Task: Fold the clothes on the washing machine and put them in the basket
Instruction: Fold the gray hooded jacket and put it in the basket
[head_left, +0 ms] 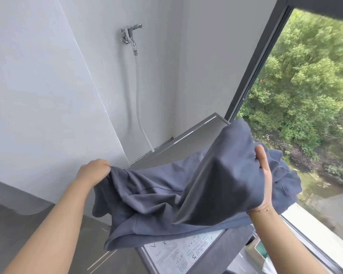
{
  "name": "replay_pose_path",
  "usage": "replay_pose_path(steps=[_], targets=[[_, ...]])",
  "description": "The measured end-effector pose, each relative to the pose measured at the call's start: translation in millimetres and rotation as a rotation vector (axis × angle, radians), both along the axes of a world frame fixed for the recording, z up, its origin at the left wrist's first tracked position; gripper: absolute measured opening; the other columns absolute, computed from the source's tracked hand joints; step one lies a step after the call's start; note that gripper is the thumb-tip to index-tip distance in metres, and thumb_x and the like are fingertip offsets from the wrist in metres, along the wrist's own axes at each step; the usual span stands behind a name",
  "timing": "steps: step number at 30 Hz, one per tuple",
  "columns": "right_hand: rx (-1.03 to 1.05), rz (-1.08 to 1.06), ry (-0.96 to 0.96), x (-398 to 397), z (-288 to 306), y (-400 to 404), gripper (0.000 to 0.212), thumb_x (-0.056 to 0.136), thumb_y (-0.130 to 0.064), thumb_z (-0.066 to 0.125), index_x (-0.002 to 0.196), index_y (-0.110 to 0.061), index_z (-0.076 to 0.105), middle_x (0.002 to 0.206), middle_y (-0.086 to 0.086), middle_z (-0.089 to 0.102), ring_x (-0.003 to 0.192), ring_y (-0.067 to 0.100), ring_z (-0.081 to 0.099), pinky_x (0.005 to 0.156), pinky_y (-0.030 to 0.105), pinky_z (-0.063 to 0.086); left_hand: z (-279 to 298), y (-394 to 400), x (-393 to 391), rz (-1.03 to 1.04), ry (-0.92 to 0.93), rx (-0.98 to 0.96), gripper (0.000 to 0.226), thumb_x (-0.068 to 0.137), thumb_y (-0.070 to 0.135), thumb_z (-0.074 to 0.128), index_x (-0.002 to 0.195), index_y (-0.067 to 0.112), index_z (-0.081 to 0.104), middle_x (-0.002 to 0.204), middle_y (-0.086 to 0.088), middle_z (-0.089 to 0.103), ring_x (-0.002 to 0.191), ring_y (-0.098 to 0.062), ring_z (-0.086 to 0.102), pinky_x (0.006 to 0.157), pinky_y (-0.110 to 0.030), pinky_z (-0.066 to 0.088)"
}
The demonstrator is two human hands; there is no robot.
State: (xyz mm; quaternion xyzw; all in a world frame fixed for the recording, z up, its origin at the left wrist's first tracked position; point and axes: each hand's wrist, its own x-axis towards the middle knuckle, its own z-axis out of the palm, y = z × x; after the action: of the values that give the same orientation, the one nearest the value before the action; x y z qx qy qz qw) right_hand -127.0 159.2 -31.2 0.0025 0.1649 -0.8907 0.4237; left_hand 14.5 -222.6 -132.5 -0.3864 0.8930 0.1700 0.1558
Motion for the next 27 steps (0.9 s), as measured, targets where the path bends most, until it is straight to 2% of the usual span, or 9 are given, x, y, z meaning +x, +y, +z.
replay_pose_path(steps=[6,8,11,14,16,19,22,25,27], targets=[[0.005,0.055,-0.117,-17.7,-19.3,3.7,0.047,0.103,-0.026,0.041,0.138,0.005,0.046,0.139,0.026,0.050,0.137,0.036,0.041,0.119,0.044,0.022,-5.3,6.3,10.7,0.270,-0.110,-0.133,0.034,0.092,0.015,0.040,0.121,0.020,0.057,0.129,-0.008,0.056,0.119,-0.028,0.051,0.098,-0.036,0.038],[0.007,0.028,-0.107,-19.6,-18.0,4.9,0.047,0.103,-0.026,0.041,0.139,0.004,0.044,0.141,0.025,0.048,0.138,0.036,0.039,0.120,0.041,0.017,-2.9,25.0,6.4,0.156,0.172,-0.208,0.042,0.089,0.007,0.045,0.126,0.022,0.056,0.132,-0.005,0.055,0.123,-0.026,0.049,0.100,-0.038,0.035],[-0.001,-0.007,-0.105,-19.9,-19.6,8.1,0.048,0.103,-0.026,0.039,0.140,0.005,0.043,0.142,0.026,0.047,0.139,0.037,0.037,0.120,0.040,0.015,15.2,74.6,-7.9,-0.166,0.482,0.309,0.033,0.096,0.020,0.042,0.122,0.023,0.063,0.128,0.007,0.060,0.123,-0.008,0.051,0.109,-0.034,0.035],[-0.046,-0.076,-0.087,-20.5,-13.7,14.7,0.043,0.103,-0.023,0.039,0.131,0.008,0.050,0.133,0.029,0.054,0.133,0.039,0.044,0.118,0.041,0.022,10.1,99.6,-8.1,-0.299,0.065,0.468,0.069,0.078,0.065,0.022,0.131,0.038,0.055,0.145,0.014,0.045,0.139,-0.004,0.031,0.115,-0.030,0.021],[-0.078,-0.120,-0.095,-17.9,-3.6,19.1,0.040,0.103,-0.021,0.041,0.128,0.009,0.053,0.128,0.029,0.058,0.129,0.039,0.048,0.117,0.041,0.026,4.3,89.7,-1.1,-0.193,-0.035,0.493,0.061,0.078,0.073,0.022,0.131,0.054,0.047,0.155,0.015,0.029,0.146,-0.009,0.017,0.117,-0.031,0.010],[-0.161,-0.084,-0.063,-11.6,15.9,23.2,0.041,0.102,-0.015,0.040,0.126,0.017,0.049,0.127,0.036,0.055,0.127,0.046,0.047,0.116,0.049,0.027,9.4,71.8,6.1,-0.186,-0.126,0.551,0.071,0.077,0.081,0.032,0.141,0.051,0.038,0.157,0.018,0.017,0.149,-0.015,0.007,0.120,-0.040,0.003],[-0.150,-0.087,-0.036,-13.9,18.7,28.4,0.042,0.103,-0.019,0.040,0.125,0.015,0.051,0.127,0.035,0.056,0.128,0.044,0.048,0.116,0.046,0.028,16.4,63.6,8.8,-0.115,0.008,0.806,0.041,0.091,0.052,0.052,0.128,0.035,0.052,0.140,0.014,0.040,0.134,-0.005,0.033,0.117,-0.032,0.015],[-0.077,-0.171,-0.033,-28.9,1.2,43.6,0.045,0.104,-0.025,0.038,0.131,0.008,0.052,0.130,0.029,0.056,0.131,0.036,0.048,0.117,0.038,0.024,25.5,71.1,12.0,-0.079,0.104,0.984,0.021,0.089,0.029,0.066,0.109,0.021,0.065,0.111,0.013,0.070,0.104,0.001,0.062,0.092,-0.015,0.042],[-0.049,-0.207,0.010,-42.7,-6.1,56.0,0.052,0.106,-0.029,0.025,0.136,0.007,0.047,0.137,0.028,0.051,0.136,0.034,0.041,0.120,0.037,0.020,33.4,75.2,16.3,-0.138,0.116,0.947,0.035,0.082,0.036,0.074,0.108,0.014,0.068,0.107,0.005,0.073,0.103,-0.007,0.067,0.091,-0.024,0.049]])
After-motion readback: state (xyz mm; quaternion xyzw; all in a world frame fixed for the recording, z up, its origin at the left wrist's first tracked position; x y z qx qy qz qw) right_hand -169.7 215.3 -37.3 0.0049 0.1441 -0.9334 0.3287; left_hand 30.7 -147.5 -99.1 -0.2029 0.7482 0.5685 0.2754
